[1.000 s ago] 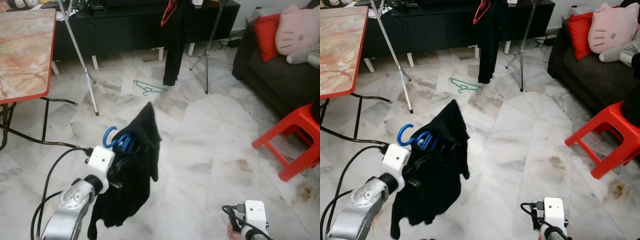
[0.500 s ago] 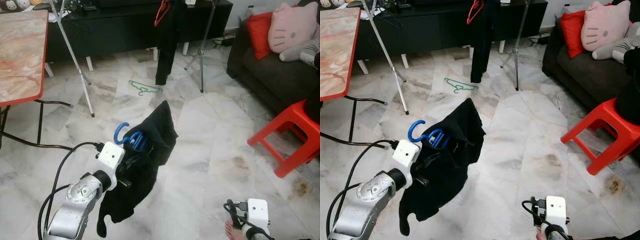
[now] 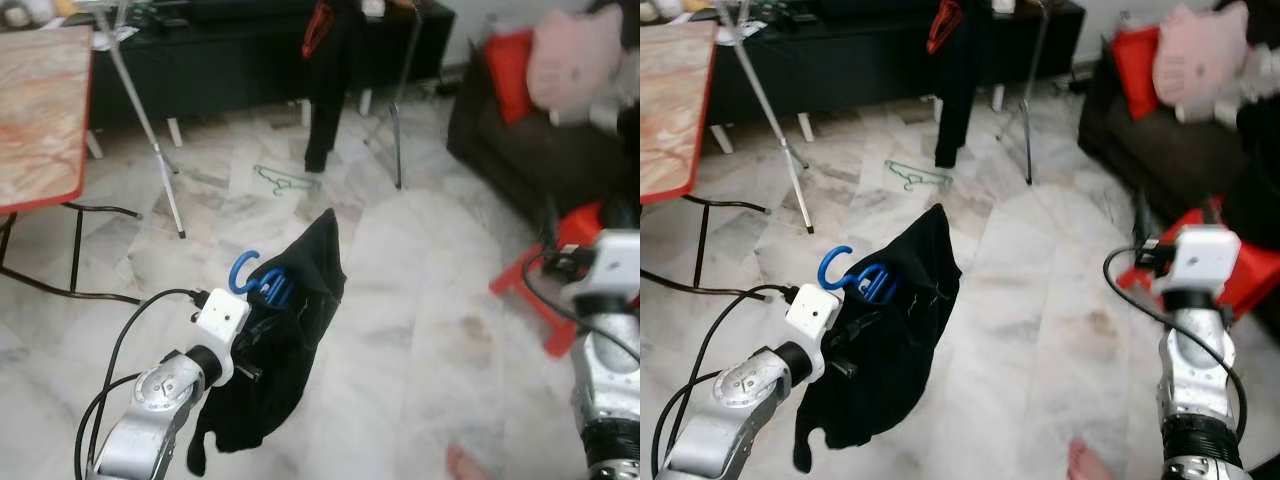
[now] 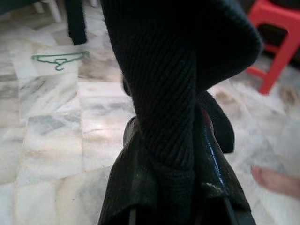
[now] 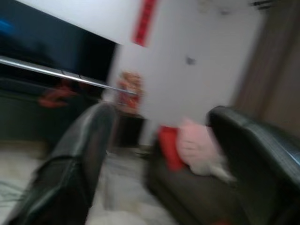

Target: Hang hanger

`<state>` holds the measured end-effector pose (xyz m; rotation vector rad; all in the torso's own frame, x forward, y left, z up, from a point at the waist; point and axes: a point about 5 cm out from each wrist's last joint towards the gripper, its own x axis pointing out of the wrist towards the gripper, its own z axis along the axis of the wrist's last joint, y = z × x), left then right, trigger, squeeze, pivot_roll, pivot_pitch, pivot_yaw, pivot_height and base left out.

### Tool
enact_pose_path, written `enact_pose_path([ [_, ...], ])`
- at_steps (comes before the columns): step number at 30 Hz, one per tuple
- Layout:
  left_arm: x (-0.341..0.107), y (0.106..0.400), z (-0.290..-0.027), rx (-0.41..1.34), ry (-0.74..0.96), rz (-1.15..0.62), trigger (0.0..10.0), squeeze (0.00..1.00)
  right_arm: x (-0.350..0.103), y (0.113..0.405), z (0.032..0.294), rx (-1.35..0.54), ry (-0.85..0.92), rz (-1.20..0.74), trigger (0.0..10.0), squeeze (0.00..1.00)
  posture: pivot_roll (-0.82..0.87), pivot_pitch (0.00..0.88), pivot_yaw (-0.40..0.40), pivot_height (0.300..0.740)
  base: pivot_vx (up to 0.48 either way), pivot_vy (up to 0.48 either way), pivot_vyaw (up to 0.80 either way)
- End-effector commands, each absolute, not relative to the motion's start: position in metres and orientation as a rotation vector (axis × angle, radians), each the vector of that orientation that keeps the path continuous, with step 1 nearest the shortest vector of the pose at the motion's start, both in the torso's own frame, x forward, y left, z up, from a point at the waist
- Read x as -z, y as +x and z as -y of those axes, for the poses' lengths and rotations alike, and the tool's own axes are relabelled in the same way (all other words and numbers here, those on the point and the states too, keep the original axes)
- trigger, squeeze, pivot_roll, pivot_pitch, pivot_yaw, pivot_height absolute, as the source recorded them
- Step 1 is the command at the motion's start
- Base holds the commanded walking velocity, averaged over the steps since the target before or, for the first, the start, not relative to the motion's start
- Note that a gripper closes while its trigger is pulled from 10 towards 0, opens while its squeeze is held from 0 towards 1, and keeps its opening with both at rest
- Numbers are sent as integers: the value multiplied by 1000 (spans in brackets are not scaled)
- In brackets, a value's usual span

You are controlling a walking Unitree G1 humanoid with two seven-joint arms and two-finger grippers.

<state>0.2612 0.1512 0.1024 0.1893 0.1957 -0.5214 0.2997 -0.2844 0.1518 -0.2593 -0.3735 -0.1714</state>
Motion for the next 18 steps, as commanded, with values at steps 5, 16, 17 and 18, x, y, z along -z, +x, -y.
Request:
enact_pose_path([
  [5, -111, 263, -146, 534, 197, -148, 10000, 0, -119, 285, 259, 21, -201, 212, 10000, 0, -30, 67, -80, 740, 0, 0, 0],
  [16, -124, 266, -140, 673, 215, -140, 10000, 0, -142, 265, 214, -628, -243, 46, 10000, 0, -47, 94, -85, 740, 0, 0, 0],
  [17, -124, 266, -140, 673, 215, -140, 10000, 0, -142, 265, 214, -628, -243, 46, 10000, 0, -47, 94, -85, 740, 0, 0, 0],
  [18, -130, 268, -136, 708, 201, -130, 10000, 0, -145, 260, 205, -726, -241, 17, 10000, 0, -51, 97, -87, 740, 0, 0, 0],
])
